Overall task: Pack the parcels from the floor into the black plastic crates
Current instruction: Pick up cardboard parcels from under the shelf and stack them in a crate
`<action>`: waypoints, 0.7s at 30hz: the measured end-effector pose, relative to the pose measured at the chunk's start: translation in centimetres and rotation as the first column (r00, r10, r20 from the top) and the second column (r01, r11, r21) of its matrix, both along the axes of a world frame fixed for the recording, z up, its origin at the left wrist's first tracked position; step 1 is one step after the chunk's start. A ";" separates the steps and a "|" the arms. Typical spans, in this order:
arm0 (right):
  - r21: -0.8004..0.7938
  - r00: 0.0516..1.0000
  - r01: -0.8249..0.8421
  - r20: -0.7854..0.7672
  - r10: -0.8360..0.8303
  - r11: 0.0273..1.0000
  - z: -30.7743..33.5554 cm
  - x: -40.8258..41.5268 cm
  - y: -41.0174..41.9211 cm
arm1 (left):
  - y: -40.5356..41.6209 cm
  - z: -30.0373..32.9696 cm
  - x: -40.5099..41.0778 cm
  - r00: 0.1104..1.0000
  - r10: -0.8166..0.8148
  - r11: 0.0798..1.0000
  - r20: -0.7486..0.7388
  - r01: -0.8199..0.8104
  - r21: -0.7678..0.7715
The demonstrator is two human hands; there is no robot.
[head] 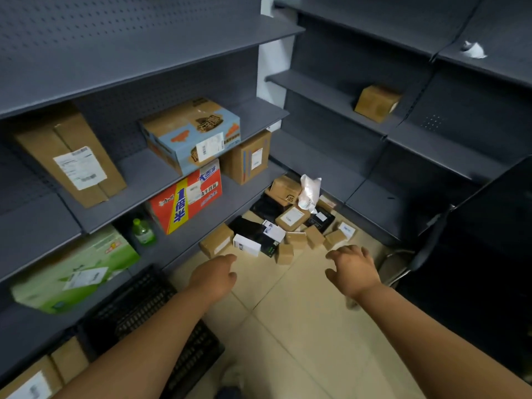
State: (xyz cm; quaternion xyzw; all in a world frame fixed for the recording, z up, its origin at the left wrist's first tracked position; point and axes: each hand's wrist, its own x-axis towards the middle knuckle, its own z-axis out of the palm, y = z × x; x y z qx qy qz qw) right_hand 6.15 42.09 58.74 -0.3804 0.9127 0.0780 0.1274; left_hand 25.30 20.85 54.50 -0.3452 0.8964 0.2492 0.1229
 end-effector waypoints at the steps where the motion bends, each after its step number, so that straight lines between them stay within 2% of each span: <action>1: -0.005 1.000 0.008 0.004 -0.008 1.000 -0.2 -1.1 -0.1 | -0.3 -0.2 -1.2 1.000 -0.003 1.000 -0.001 0.003 0.008; 7: -0.024 0.999 0.029 0.018 -0.028 0.999 -0.7 -8.5 -2.7 | -3.8 -1.4 -9.2 0.999 -0.045 0.999 -0.015 0.045 0.030; 11: -0.016 0.999 0.042 0.008 -0.041 0.999 -0.5 -15.0 -6.3 | -7.7 -1.8 -16.0 0.999 -0.013 0.999 -0.041 0.015 0.048; 17: -0.029 0.995 0.093 0.043 -0.092 0.995 -0.7 -23.8 -11.6 | -13.6 -1.4 -25.7 0.997 0.013 0.989 -0.081 -0.001 0.146; 21: -0.043 0.989 0.127 0.078 -0.124 0.991 -0.9 -28.0 -14.0 | -16.1 -1.0 -30.8 0.993 -0.030 0.991 -0.118 0.045 0.124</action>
